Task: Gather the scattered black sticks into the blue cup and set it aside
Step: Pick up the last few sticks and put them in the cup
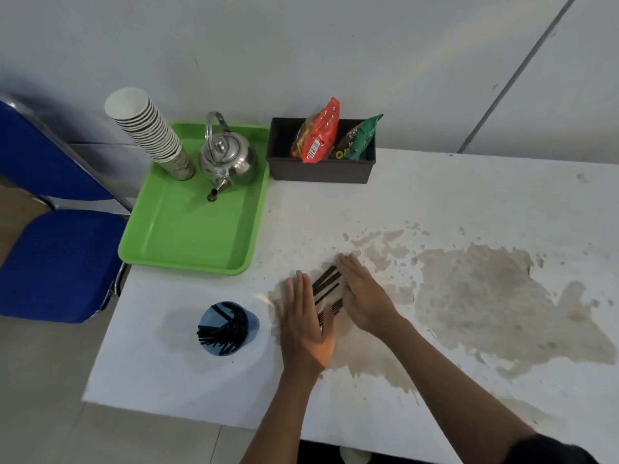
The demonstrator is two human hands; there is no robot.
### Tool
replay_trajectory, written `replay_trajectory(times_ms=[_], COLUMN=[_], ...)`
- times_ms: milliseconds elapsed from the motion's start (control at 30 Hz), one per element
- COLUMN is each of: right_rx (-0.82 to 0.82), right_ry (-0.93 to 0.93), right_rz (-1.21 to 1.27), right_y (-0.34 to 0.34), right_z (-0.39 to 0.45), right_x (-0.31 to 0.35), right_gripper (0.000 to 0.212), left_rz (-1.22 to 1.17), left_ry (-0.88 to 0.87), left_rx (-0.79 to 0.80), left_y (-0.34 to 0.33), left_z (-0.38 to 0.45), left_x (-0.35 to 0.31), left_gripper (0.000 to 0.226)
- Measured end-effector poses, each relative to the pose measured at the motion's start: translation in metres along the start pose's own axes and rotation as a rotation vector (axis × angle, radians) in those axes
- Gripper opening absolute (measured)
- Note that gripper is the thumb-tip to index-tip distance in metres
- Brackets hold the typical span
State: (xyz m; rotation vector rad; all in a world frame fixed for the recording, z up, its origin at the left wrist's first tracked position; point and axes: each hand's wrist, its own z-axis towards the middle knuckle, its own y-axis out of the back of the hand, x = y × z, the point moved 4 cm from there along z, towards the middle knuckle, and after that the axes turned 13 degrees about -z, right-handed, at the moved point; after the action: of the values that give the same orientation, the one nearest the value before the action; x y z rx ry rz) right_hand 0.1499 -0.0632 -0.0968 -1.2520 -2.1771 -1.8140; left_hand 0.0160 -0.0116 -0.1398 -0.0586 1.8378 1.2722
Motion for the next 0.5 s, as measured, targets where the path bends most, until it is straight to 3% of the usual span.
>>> replay_trajectory(times_ms=[133,300,500], right_rx=[0.055,-0.138,-0.068], right_ry=[-0.018,-0.128,-0.057], right_rz=[0.157,0.335,0.345], right_y=[-0.014,-0.004,-0.014], right_z=[-0.005,-0.005,-0.008], right_x=[0.004,-0.005,-0.001], right_gripper=[0.054,0.051,0.05], left_rz=[-0.156,-0.284,-0.256], left_ry=[-0.086,-0.054,-0.066], left_rx=[0.067,-0.086,-0.059], left_y=[-0.007,-0.002,-0.008], left_z=[0.012,0.013,0.012], left_x=[-0.008,-0.008,-0.003], left_gripper=[0.071,0.058,0.057])
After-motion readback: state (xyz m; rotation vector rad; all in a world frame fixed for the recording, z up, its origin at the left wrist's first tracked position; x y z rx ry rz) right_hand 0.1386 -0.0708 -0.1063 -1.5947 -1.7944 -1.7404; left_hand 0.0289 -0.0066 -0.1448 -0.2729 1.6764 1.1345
